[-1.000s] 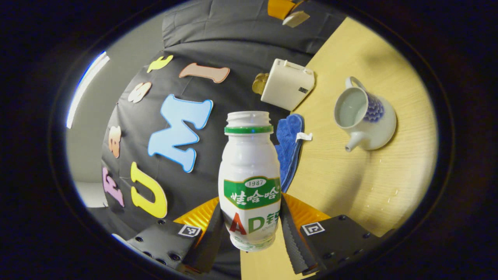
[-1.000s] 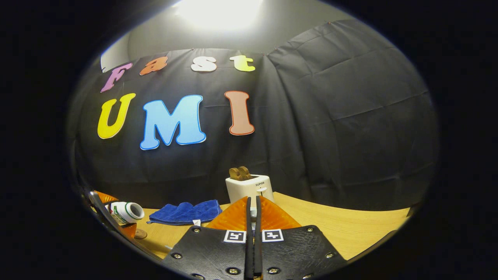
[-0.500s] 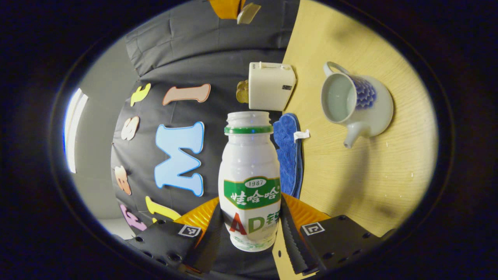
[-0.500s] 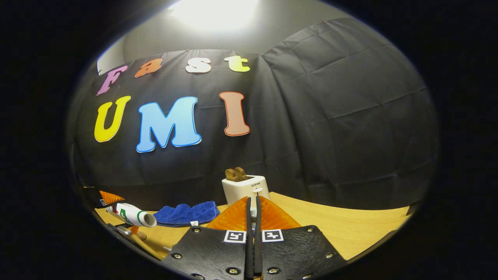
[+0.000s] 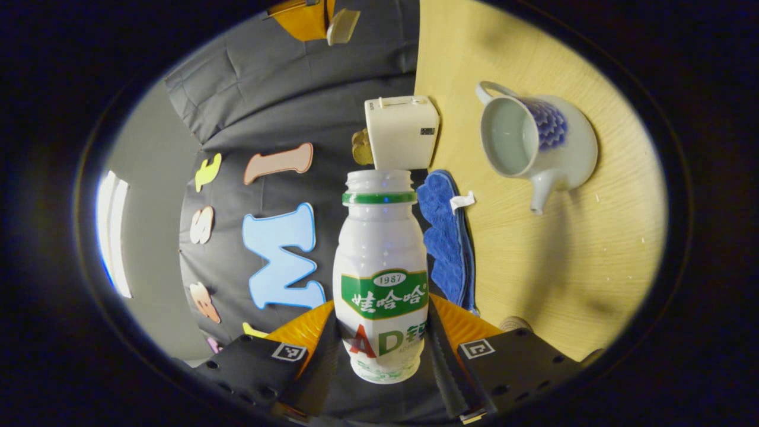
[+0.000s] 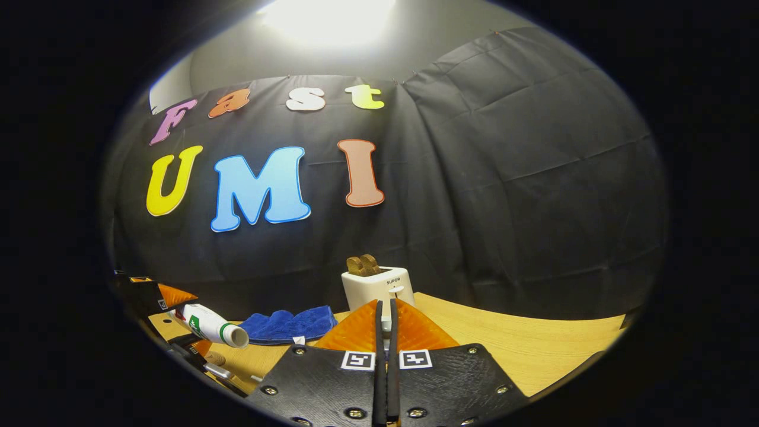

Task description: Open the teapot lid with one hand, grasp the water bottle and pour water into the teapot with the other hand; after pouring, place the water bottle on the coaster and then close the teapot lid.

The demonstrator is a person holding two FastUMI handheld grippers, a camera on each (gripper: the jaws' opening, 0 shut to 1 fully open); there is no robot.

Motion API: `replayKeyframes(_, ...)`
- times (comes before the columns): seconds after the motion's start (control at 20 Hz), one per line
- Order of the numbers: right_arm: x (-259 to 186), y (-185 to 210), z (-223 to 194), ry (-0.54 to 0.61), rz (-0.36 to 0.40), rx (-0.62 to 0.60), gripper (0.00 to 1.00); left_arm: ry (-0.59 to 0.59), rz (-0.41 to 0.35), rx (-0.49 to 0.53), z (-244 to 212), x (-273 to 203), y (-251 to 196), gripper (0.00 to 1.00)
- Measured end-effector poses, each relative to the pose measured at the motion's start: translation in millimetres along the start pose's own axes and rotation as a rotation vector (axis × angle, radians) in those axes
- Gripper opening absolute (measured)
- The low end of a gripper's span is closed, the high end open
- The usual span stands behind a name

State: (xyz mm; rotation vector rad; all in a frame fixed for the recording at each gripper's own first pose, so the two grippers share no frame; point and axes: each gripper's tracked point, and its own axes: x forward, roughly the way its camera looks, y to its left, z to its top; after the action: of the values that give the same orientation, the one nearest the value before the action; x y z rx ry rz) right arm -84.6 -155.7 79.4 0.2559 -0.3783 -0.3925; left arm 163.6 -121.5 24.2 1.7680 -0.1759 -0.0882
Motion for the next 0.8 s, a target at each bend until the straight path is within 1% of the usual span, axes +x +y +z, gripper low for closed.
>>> replayKeyframes(0.2,0,0,-1,0.000,-0.002,0.002,0.00,-0.009,0.016,0.043,1,2,6,0.83)
replayKeyframes(0.45,0,-1,-1,0.001,-0.003,0.004,0.00,-0.012,0.026,0.071,0,2,11,0.83)
replayKeyframes(0.5,1,0,-1,0.002,-0.002,0.003,0.00,-0.014,0.033,0.085,0,2,14,0.75)
replayKeyframes(0.55,0,0,-2,0.003,-0.001,0.002,0.00,-0.014,0.037,0.099,0,2,16,0.75)
replayKeyframes(0.65,0,0,-2,0.002,0.000,0.000,0.00,-0.017,0.041,0.116,0,2,19,0.83)
replayKeyframes(0.7,0,0,-1,0.001,-0.001,0.001,0.00,-0.019,0.042,0.124,-1,2,21,0.79)
replayKeyframes(0.75,0,-1,-1,0.000,-0.001,0.002,0.00,-0.020,0.044,0.134,0,2,22,0.83)
replayKeyframes(0.8,0,-1,-1,0.000,-0.002,0.003,0.00,-0.023,0.048,0.147,-1,2,23,0.83)
